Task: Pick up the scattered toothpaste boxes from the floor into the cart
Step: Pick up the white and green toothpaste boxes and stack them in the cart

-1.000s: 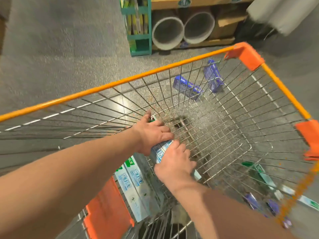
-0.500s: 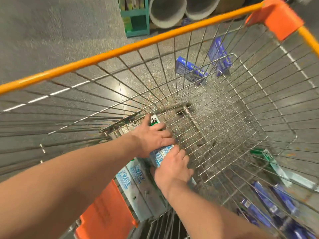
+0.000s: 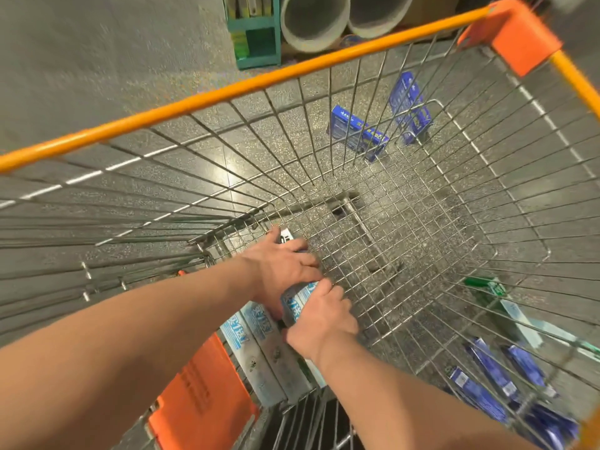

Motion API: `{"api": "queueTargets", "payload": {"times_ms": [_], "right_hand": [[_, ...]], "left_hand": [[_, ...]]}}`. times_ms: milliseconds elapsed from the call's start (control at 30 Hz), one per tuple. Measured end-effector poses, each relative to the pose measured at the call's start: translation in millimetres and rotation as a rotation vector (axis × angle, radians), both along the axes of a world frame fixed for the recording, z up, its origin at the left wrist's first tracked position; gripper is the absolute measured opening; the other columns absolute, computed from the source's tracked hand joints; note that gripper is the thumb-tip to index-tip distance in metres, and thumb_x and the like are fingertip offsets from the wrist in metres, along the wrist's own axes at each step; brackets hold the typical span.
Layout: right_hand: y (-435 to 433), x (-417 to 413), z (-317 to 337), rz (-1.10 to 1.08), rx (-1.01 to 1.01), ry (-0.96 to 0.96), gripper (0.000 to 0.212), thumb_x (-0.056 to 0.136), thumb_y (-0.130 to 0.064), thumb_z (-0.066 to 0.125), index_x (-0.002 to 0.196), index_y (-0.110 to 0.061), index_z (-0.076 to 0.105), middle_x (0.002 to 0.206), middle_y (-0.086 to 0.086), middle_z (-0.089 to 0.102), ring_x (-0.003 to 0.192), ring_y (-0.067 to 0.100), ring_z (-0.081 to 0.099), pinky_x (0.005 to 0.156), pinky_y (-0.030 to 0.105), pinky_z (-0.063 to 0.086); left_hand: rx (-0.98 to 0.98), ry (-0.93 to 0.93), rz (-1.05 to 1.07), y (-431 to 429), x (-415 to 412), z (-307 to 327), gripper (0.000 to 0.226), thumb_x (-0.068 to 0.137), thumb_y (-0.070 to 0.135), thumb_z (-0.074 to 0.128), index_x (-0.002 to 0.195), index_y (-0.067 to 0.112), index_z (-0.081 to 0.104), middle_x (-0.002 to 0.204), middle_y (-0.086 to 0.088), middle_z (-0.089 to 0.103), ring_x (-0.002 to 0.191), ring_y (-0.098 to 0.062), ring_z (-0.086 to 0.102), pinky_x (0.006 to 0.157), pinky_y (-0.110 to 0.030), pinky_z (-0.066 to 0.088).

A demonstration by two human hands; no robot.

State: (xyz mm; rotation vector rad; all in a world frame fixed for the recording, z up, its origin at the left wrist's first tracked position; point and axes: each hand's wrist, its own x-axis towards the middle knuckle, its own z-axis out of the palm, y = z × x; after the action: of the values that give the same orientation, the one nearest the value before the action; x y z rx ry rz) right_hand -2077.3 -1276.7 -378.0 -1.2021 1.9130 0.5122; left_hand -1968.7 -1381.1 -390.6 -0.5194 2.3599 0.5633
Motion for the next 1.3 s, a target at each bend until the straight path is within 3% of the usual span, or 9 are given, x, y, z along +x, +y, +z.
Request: {"api": "queueTargets", "payload": {"times_ms": [300, 433, 567, 633, 900, 1067, 1167, 1300], "right_hand": [[-6.7, -2.9, 7.1, -0.018, 0.086, -0.079, 0.087, 0.077, -0.034, 0.077, 0.144, -0.01, 0.026, 0.144, 0.015, 0.036, 0.134, 0.036, 0.044, 0.103, 0.044, 0.046], [-16.1, -9.8, 17.5, -0.039, 0.06, -0.078, 0.088, 0.078, -0.035, 0.076, 0.147, -0.008, 0.028, 0.149, 0.015, 0.04, 0.139, 0.035, 0.044, 0.108, 0.043, 0.045], [-31.7, -29.1, 47.4, -0.051, -0.06, -0.069, 0.093, 0.079, -0.041, 0.076, 0.152, -0.01, 0.027, 0.151, 0.013, 0.042, 0.139, 0.032, 0.046, 0.105, 0.04, 0.045], [-36.2, -46.8, 70.8, -0.065, -0.111, -0.068, 0.09, 0.081, -0.042, 0.075, 0.152, -0.011, 0.029, 0.149, 0.012, 0.044, 0.136, 0.033, 0.049, 0.103, 0.04, 0.047], [-5.1, -149.9, 200.9, -0.134, -0.388, -0.006, 0.074, 0.083, -0.05, 0.073, 0.142, -0.019, 0.042, 0.141, 0.007, 0.05, 0.131, 0.032, 0.054, 0.101, 0.043, 0.048], [54.8, -221.4, 269.0, -0.265, -0.614, 0.037, 0.056, 0.081, -0.051, 0.069, 0.127, -0.022, 0.056, 0.129, 0.007, 0.062, 0.122, 0.032, 0.06, 0.093, 0.04, 0.052], [108.5, -269.6, 297.6, -0.349, -0.734, 0.069, 0.056, 0.084, -0.055, 0.066, 0.13, -0.026, 0.057, 0.124, 0.006, 0.066, 0.116, 0.031, 0.064, 0.087, 0.038, 0.052], [188.2, -334.7, 314.6, -0.431, -0.769, 0.111, 0.066, 0.083, -0.062, 0.06, 0.136, -0.023, 0.057, 0.127, 0.01, 0.067, 0.119, 0.032, 0.063, 0.093, 0.041, 0.054]], "left_hand": [[-0.021, -0.071, 0.048, 8.4, 4.3, 3.5, 0.115, 0.075, 0.061, 0.08, 0.162, 0.038, 0.009, 0.169, 0.012, 0.013, 0.158, -0.021, -0.001, 0.119, -0.068, 0.001], [-0.041, -0.029, 0.119, 2.9, -8.9, 22.6, 0.102, 0.083, 0.052, 0.075, 0.162, 0.034, 0.014, 0.17, 0.011, 0.013, 0.158, -0.023, -0.001, 0.12, -0.068, 0.002], [-0.129, 0.097, 0.181, -8.5, -24.3, 50.3, 0.084, 0.086, 0.057, 0.066, 0.157, 0.034, 0.029, 0.163, 0.008, 0.032, 0.154, -0.022, 0.021, 0.121, -0.058, 0.023], [-0.172, 0.117, 0.214, -11.6, -34.8, 66.7, 0.08, 0.085, 0.063, 0.062, 0.154, 0.033, 0.035, 0.157, 0.008, 0.04, 0.148, -0.022, 0.032, 0.113, -0.054, 0.037], [-0.293, 0.16, 0.188, -11.0, -124.2, 200.6, 0.073, 0.086, 0.064, 0.06, 0.147, 0.03, 0.041, 0.143, 0.0, 0.052, 0.125, -0.026, 0.055, 0.094, -0.043, 0.053], [-0.337, 0.266, 0.157, 23.9, -196.7, 288.6, 0.071, 0.086, 0.062, 0.061, 0.144, 0.025, 0.047, 0.143, -0.007, 0.055, 0.123, -0.033, 0.059, 0.095, -0.042, 0.051], [-0.475, 0.306, 0.101, 66.4, -240.9, 330.8, 0.066, 0.09, 0.062, 0.051, 0.142, 0.022, 0.05, 0.142, -0.009, 0.058, 0.122, -0.037, 0.06, 0.096, -0.046, 0.049], [-0.552, 0.401, -0.002, 136.3, -304.8, 368.3, 0.065, 0.091, 0.061, 0.038, 0.137, 0.018, 0.056, 0.137, -0.013, 0.062, 0.118, -0.039, 0.063, 0.093, -0.05, 0.048]]}}
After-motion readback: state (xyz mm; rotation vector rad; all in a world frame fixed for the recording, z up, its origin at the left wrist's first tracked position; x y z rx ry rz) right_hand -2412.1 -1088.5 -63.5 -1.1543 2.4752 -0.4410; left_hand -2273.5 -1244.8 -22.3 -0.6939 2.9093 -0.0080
